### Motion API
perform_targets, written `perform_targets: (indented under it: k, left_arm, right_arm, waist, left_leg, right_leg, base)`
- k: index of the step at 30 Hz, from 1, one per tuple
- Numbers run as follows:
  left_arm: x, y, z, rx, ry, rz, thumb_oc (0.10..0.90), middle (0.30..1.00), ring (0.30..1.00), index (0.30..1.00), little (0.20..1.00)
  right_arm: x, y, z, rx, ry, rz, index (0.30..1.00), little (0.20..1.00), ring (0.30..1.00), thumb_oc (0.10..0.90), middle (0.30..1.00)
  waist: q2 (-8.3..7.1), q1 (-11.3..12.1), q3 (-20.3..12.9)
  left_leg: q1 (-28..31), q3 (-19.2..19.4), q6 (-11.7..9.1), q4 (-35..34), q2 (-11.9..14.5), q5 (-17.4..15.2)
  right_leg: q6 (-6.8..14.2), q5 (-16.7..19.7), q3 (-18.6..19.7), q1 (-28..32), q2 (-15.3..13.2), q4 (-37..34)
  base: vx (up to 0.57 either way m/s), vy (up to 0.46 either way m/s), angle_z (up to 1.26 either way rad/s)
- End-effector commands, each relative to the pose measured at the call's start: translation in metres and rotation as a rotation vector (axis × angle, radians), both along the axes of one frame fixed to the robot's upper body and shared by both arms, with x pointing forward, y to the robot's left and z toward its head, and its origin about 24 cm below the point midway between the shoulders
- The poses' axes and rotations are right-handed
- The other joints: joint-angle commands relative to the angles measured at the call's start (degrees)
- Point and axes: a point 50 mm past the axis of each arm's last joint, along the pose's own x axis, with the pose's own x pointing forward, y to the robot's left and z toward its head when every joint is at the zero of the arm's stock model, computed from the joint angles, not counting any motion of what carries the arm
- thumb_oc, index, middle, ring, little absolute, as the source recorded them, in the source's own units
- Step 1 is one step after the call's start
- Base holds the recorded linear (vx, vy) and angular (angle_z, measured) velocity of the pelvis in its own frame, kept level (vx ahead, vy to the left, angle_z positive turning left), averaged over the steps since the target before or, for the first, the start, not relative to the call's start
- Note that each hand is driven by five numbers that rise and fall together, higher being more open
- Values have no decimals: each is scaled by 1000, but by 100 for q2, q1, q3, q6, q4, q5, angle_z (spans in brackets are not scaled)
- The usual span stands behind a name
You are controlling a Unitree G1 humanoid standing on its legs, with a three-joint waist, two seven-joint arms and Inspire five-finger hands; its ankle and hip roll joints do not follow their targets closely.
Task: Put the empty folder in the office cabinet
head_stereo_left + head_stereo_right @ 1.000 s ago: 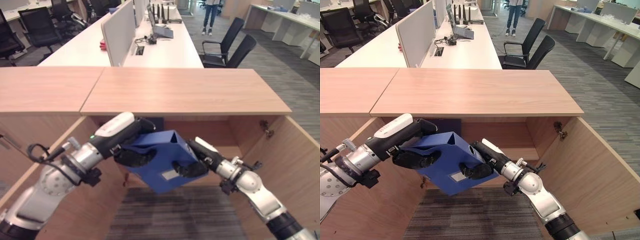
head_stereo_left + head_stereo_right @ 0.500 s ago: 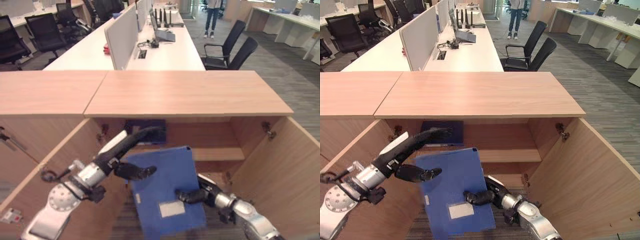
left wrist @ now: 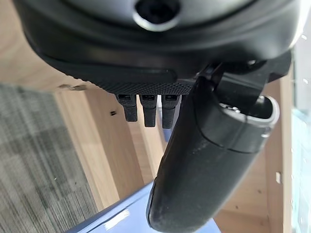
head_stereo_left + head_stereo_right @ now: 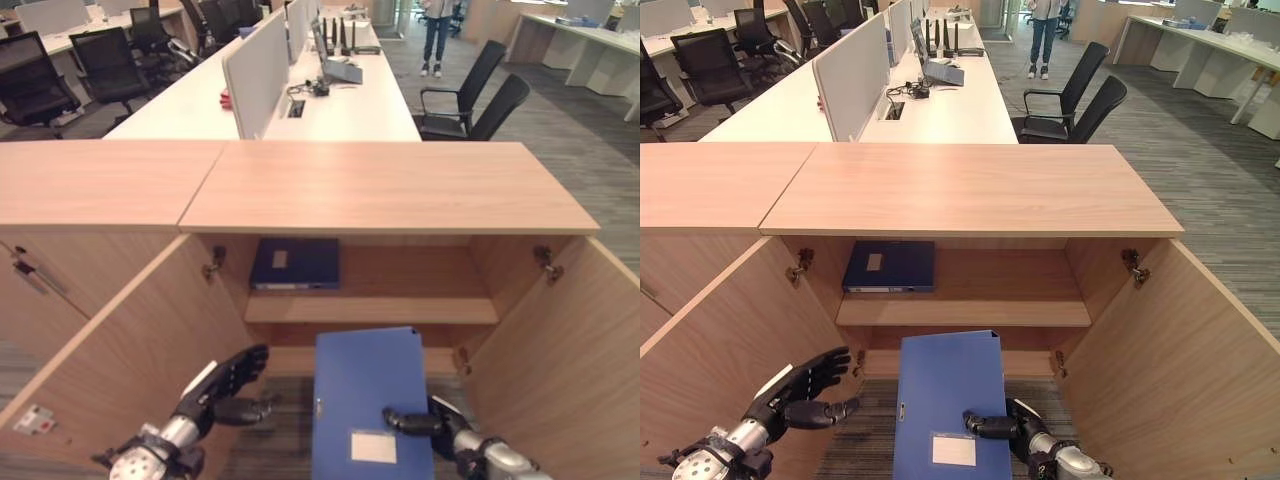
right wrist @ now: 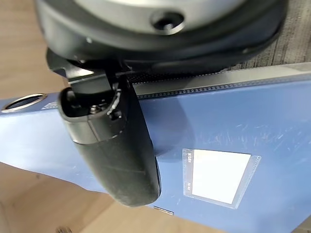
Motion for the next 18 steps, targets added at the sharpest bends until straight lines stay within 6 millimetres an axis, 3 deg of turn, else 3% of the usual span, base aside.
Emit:
perform_targets:
  k: [1, 2, 4, 6, 8, 9, 10, 11, 12, 13, 15, 18]
  left_arm:
    - [42, 4, 40, 23, -235, -10, 800, 900, 900, 900, 900]
    - [43, 1, 33, 4, -210, 0, 800, 900, 900, 900, 900]
    - [44, 0, 29, -6, -191, 7, 800, 900, 900, 900, 900]
    - [43, -5, 20, -28, -149, 8, 800, 900, 900, 900, 900]
    - [40, -8, 10, -59, -111, 29, 800, 900, 900, 900, 900]
    - [32, -10, -4, -95, -39, 58, 800, 900, 900, 900, 900]
    - [33, -10, -4, -96, -39, 57, 800, 900, 900, 900, 900]
    - [24, -12, -16, -116, 27, 70, 800, 900, 900, 900, 900]
    - [24, -12, -16, -116, 27, 69, 800, 900, 900, 900, 900]
    - [14, -13, -30, -150, 101, 104, 800, 900, 900, 900, 900]
    - [11, -13, -36, -162, 125, 117, 800, 900, 900, 900, 900]
    - [-11, -13, -59, -178, 257, 162, 800, 900, 900, 900, 900]
  right_arm:
    - [58, 18, 39, 179, -244, -84, 300, 300, 300, 400, 300]
    - [64, 20, 41, 221, -246, -138, 300, 300, 300, 400, 300]
    - [68, 20, 43, 241, -255, -166, 300, 300, 300, 400, 300]
    - [72, 20, 47, 281, -264, -212, 300, 300, 300, 400, 300]
    - [74, 21, 49, 326, -271, -259, 300, 300, 300, 400, 300]
    - [78, 20, 53, 375, -284, -323, 300, 300, 300, 400, 300]
    - [78, 20, 53, 375, -285, -324, 300, 300, 300, 400, 300]
    - [83, 20, 55, 417, -294, -385, 300, 300, 300, 400, 300]
    - [83, 20, 55, 416, -294, -386, 300, 300, 300, 400, 300]
    - [88, 22, 59, 450, -308, -425, 300, 300, 300, 400, 300]
    - [90, 24, 61, 466, -315, -440, 300, 300, 300, 400, 300]
    - [92, 34, 61, 528, -302, -460, 300, 300, 300, 400, 300]
  waist:
    - [-184, 39, 59]
    - [-222, 78, 278]
    - [-244, 117, 398]
    - [-233, 169, 506]
    - [-194, 213, 509]
    - [-163, 246, 457]
    - [-166, 248, 447]
    - [-56, 288, 413]
    - [-58, 290, 410]
    - [63, 317, 405]
    - [101, 343, 407]
    - [207, 373, 298]
  left_leg:
    - [-89, -280, -441, -24, 148, -93]
    - [-331, -234, -517, 478, 293, -110]
    - [-653, -273, -567, 1034, 422, -207]
    - [-922, -317, -587, 1539, 542, -13]
    - [-1206, -383, -557, 1657, 481, 115]
    - [-1565, -432, -526, 1449, 298, 141]
    - [-1567, -432, -521, 1430, 287, 149]
    - [-1712, -452, -567, 1013, 163, 436]
    - [-1699, -450, -567, 975, 155, 460]
    - [-1831, -405, -620, 435, 84, 712]
    - [-1835, -380, -652, 192, 52, 829]
    - [-1767, -307, -632, -24, 83, 938]
  right_leg:
    - [96, -283, -209, 100, 77, 129]
    - [-8, -411, -176, 78, 54, 282]
    - [-96, -484, -166, 55, 52, 346]
    - [-185, -568, -215, 138, 94, 317]
    - [-215, -650, -241, 185, 122, 273]
    - [-181, -707, -229, 215, 116, 235]
    - [-177, -706, -233, 206, 109, 235]
    - [-146, -737, -198, 262, 154, 233]
    - [-146, -736, -198, 257, 150, 235]
    - [-137, -813, -115, 364, 211, 249]
    - [-135, -842, -53, 413, 236, 255]
    - [-79, -906, 163, 613, 345, 210]
  base:
    - [-50, -134, 2]
    - [-52, -137, 4]
    - [-74, -125, 3]
    - [13, -101, -11]
    - [108, -19, -11]
    - [97, 29, 9]
    - [204, 98, 16]
    - [110, 71, 8]
    - [234, 161, 7]
    - [128, 93, 0]
    - [169, 111, -1]
    - [293, 159, -47]
